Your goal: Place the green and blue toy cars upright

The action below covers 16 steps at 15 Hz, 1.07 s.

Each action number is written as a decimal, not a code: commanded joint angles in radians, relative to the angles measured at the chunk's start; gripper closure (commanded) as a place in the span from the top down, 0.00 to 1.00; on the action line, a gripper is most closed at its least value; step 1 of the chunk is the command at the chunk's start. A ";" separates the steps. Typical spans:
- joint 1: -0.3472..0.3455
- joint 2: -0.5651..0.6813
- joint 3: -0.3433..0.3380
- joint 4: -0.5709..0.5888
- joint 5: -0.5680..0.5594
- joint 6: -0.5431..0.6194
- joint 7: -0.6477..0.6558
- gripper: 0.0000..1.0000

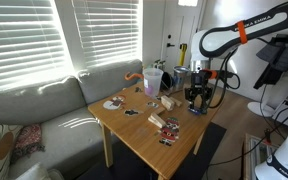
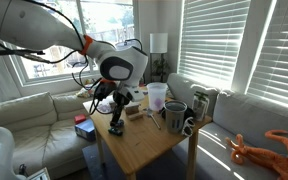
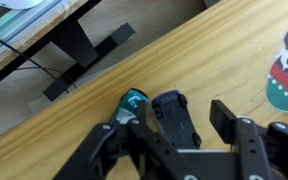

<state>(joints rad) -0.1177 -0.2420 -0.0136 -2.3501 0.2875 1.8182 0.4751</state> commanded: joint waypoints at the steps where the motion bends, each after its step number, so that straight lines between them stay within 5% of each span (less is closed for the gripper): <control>1: 0.013 0.015 0.002 0.018 -0.022 0.019 -0.012 0.74; 3: 0.016 0.017 0.002 0.017 -0.021 0.026 -0.016 0.96; 5: 0.016 0.022 0.003 0.017 -0.024 0.031 -0.016 1.00; 8: 0.015 0.029 -0.003 0.018 -0.014 0.028 -0.024 0.80; 10: 0.016 0.034 -0.005 0.019 -0.006 0.025 -0.027 0.54; 16: 0.016 0.043 -0.019 0.032 0.041 0.006 -0.044 0.12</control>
<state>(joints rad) -0.1113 -0.2152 -0.0151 -2.3448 0.2912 1.8398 0.4555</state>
